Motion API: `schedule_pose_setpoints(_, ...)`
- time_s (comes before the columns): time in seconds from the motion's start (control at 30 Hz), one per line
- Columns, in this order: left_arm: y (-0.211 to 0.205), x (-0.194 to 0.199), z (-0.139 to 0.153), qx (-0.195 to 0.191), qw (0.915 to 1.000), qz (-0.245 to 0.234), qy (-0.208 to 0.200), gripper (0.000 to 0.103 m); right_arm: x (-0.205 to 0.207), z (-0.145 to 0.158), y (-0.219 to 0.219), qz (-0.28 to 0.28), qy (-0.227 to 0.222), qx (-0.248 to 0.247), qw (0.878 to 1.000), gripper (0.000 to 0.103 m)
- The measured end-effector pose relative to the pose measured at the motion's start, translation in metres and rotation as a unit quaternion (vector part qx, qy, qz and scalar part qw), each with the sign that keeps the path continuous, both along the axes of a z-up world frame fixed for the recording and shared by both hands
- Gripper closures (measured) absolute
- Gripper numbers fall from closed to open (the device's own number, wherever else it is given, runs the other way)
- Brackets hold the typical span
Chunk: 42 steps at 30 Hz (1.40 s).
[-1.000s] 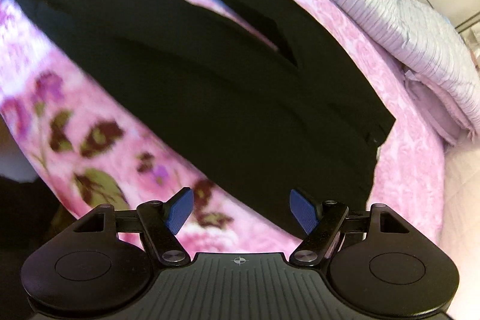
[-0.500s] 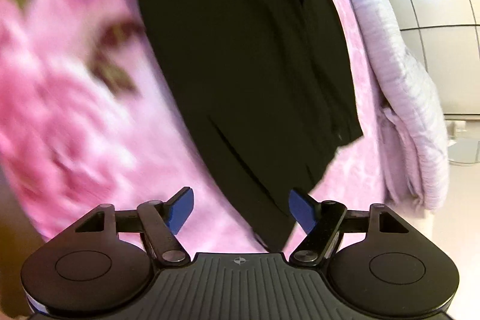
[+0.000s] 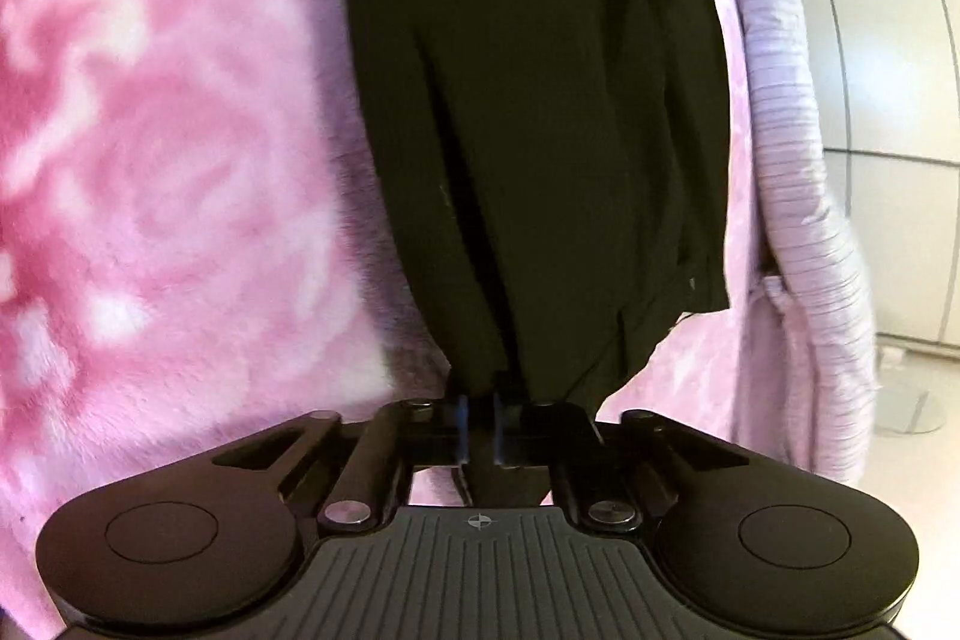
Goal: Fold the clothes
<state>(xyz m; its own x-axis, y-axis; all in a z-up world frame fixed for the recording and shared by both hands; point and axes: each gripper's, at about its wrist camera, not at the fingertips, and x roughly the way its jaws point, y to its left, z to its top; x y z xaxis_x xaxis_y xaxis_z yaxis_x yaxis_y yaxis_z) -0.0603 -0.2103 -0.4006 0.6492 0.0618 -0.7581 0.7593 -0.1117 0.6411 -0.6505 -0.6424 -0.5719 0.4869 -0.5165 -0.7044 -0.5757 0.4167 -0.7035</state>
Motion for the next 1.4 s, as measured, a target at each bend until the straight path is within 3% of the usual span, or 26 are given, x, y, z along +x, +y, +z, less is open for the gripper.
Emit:
schedule_pose_setpoints(0.3,0.001,-0.002,0.060,0.003,0.9998,0.021,0.001,0.101,0.009,0.071,-0.019,-0.008,-0.006,0.053,0.999,0.102)
schedule_pose_setpoints(0.43,-0.013,0.001,0.090,-0.014,0.9995,0.027,0.006,0.101,0.025,0.100,-0.014,-0.009,0.001,0.081,0.997,0.102)
schedule_pose_setpoints(0.63,-0.056,0.047,0.154,-0.052,0.9975,0.021,0.042,0.101,0.066,0.164,-0.030,0.014,0.014,0.109,0.994,0.102)
schedule_pose_setpoints(0.8,-0.103,0.117,0.188,-0.046,0.9932,-0.012,0.107,0.101,0.122,0.201,-0.048,0.006,0.039,0.097,0.994,0.102)
schedule_pose_setpoints(0.93,-0.136,0.169,0.191,-0.039,0.9853,-0.028,0.164,0.101,0.171,0.210,-0.058,-0.025,0.054,0.094,0.994,0.102)
schedule_pose_setpoints(1.13,-0.171,0.224,0.177,-0.022,0.9751,-0.033,0.218,0.101,0.229,0.212,-0.081,-0.095,0.054,0.116,0.987,0.102)
schedule_pose_setpoints(1.4,-0.257,0.292,0.142,-0.008,0.9689,0.019,0.247,0.101,0.289,0.194,-0.126,-0.120,0.085,0.154,0.977,0.102)
